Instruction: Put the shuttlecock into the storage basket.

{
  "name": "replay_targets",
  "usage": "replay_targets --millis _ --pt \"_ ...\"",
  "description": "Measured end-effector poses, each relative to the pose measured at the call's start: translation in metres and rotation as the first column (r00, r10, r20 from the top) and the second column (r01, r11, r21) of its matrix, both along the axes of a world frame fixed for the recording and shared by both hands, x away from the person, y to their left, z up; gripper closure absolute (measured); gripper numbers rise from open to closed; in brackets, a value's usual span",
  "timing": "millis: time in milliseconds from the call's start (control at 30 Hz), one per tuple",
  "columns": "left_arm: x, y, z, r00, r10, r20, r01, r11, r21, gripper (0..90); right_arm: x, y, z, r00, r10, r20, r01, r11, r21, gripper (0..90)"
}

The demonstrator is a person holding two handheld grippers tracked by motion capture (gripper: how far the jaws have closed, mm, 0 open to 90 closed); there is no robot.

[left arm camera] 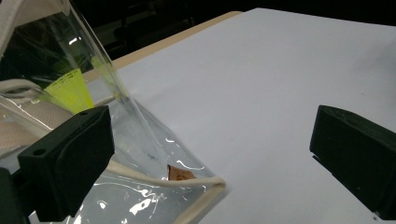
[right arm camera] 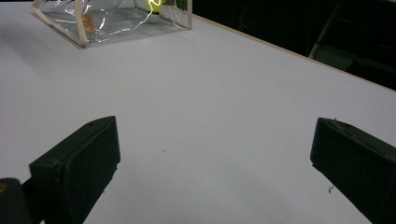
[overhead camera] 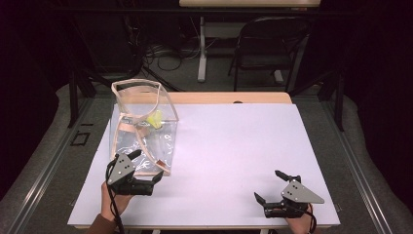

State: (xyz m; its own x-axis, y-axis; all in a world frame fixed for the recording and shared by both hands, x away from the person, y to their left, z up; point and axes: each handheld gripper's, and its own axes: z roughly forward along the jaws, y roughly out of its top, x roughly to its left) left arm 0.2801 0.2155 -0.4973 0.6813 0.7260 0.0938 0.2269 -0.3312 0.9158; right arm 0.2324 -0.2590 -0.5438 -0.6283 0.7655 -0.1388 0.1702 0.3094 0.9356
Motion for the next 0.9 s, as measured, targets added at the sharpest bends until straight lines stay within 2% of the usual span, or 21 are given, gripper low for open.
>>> replay_targets --millis 700,767,800,900 --pt "-0.007 0.002 -0.035 0.9996 -0.002 -0.029 0.001 0.9998 -0.017 0.0 0.000 0.000 0.000 1.0000 0.001 0.000 -0.001 1.000 0.000 0.9" --pt "-0.008 0.002 -0.040 0.9993 0.000 -0.036 0.000 0.9999 -0.016 0.0 0.000 0.000 0.000 1.0000 0.001 -0.002 -0.001 1.000 -0.004 0.9" --pt "-0.009 0.003 -0.046 0.9985 -0.003 -0.054 0.002 0.9998 -0.020 0.0 0.000 0.000 0.000 1.0000 0.001 0.000 -0.001 1.000 -0.002 0.9" --pt "-0.010 0.003 -0.049 0.9982 -0.004 -0.059 0.002 0.9997 -0.025 0.0 0.000 0.000 0.000 1.0000 0.001 -0.003 -0.001 1.000 -0.003 0.9"
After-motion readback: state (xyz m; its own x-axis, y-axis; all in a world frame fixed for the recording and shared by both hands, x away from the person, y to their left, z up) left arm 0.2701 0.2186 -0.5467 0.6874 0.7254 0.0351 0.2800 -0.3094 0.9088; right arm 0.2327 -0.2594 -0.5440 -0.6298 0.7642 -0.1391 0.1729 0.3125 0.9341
